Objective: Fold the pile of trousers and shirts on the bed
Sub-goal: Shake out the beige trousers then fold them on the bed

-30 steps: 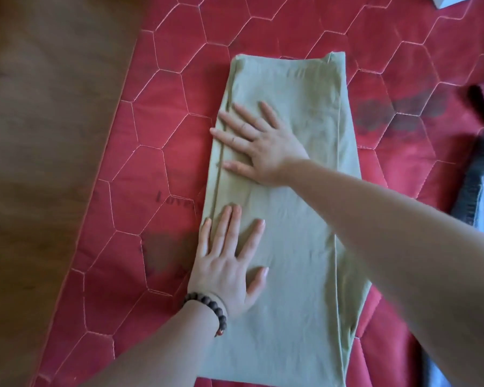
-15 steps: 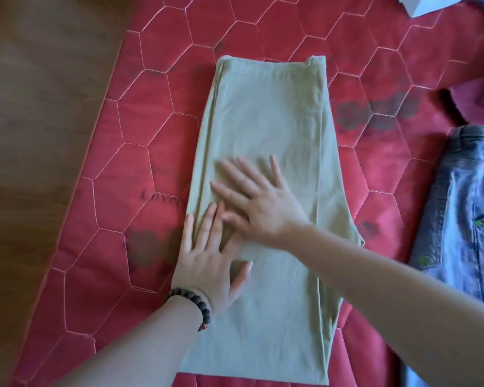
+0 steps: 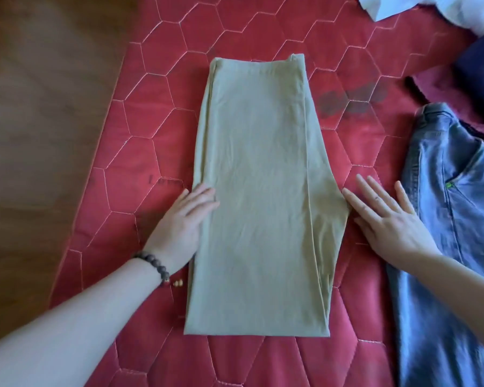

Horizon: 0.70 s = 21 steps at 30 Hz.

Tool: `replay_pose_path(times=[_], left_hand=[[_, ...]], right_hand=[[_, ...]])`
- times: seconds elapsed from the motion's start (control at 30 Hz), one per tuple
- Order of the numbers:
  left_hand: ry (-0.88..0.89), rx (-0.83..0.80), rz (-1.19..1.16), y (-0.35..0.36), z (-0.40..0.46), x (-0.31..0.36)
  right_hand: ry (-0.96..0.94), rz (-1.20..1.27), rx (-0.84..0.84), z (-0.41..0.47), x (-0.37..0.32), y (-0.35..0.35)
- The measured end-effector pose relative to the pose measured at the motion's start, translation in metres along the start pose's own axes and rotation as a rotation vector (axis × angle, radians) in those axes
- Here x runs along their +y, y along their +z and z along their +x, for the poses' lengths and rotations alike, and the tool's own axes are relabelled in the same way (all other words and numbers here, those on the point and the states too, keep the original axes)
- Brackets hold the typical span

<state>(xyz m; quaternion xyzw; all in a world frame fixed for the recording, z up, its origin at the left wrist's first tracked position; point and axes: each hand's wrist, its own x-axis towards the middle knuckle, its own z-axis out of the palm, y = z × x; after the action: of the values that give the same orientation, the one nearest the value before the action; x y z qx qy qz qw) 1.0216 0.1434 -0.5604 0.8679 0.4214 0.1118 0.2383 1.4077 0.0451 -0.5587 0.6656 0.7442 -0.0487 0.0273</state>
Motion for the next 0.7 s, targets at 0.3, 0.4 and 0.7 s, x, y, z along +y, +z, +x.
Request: replay_pose_path(times=[0.3, 0.4, 0.7], left_hand=[[0.385, -0.138, 0.532, -0.018, 0.030, -0.027], [0.304, -0.227, 0.441, -0.019, 0.028, -0.026], [-0.112, -0.387, -0.315, -0.039, -0.013, -0.012]], right_hand=[[-0.450, -0.142, -0.017, 0.044, -0.043, -0.013], [-0.463, -0.044, -0.079, 0.052, -0.053, -0.015], [0.068, 0.958, -0.470, 0.008, -0.074, -0.046]])
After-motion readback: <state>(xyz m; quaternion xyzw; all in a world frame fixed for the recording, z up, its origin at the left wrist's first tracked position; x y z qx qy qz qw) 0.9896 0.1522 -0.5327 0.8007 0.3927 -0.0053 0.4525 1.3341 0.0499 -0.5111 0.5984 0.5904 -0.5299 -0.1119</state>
